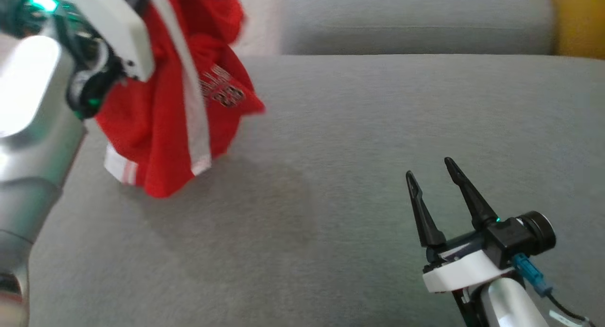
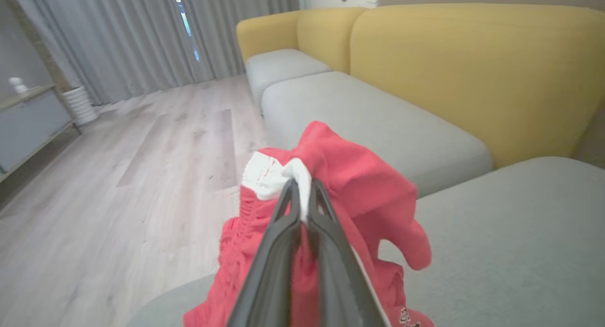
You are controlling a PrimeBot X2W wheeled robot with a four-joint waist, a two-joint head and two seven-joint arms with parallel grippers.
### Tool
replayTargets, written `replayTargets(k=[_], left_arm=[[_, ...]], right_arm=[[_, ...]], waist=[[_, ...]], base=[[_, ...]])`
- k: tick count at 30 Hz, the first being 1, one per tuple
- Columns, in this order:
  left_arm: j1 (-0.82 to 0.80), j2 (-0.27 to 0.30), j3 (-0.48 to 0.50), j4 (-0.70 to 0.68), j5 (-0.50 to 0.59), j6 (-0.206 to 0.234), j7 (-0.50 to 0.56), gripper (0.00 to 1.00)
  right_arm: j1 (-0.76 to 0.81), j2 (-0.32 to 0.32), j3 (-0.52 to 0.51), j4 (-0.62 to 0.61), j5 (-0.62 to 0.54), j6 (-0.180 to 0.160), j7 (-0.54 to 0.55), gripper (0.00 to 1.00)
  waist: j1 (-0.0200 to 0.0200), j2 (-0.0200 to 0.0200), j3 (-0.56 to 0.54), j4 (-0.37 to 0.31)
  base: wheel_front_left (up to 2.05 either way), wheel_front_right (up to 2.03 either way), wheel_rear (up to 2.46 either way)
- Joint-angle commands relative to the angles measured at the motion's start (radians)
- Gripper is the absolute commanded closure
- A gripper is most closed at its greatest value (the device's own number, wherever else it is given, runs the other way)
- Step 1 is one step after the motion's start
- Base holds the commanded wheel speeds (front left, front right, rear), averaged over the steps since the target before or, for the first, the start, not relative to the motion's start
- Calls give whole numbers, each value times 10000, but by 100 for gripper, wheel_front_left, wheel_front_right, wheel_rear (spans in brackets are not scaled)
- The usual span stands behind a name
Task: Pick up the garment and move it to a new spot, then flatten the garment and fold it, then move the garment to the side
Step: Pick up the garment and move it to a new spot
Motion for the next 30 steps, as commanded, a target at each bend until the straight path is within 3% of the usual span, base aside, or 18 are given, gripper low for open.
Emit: replayTargets(k=[1,5,6,10,15,21,29,30], left_arm=[[-780,281,197,-581,-164,18,8,100],[-778,119,-90,-973,-496,18,-47,100],[-671,-87,-203,-1164,-712,18,-156,100],[-553,-351,-324,-1451,-936,18,-398,100],[-244,-710,-1137,-1583,-531,18,-1041,100],[1061,-1031,-2061,-800,-101,17,-2251,100],[2889,-1948,-2630,953,593,522,-4879,100],[3054,-2038,-2613,1091,640,633,-5185,41]], right_arm=[[-228,83,236,-380,107,75,-53,0],[-257,104,241,-456,162,75,-53,0],[-230,111,194,-506,205,75,-53,0],[-196,115,149,-602,386,75,-53,0],[-187,118,34,-761,583,75,-53,0],[-273,118,-67,-869,769,75,-53,0],[-356,119,-35,-767,906,75,-53,0],[-328,119,-61,-755,914,75,-53,0]], waist=[[2,-1,-269,-953],[2,-1,-241,-1713],[2,-1,-222,-2174],[2,-1,-24,-2818],[2,-1,486,-3426],[2,-1,1011,-3542],[2,-1,1013,-3049],[2,-1,947,-2955]], base=[[0,0,0],[0,0,0],[0,0,0],[0,0,0],[0,0,0],[0,0,0],[0,0,0],[0,0,0]])
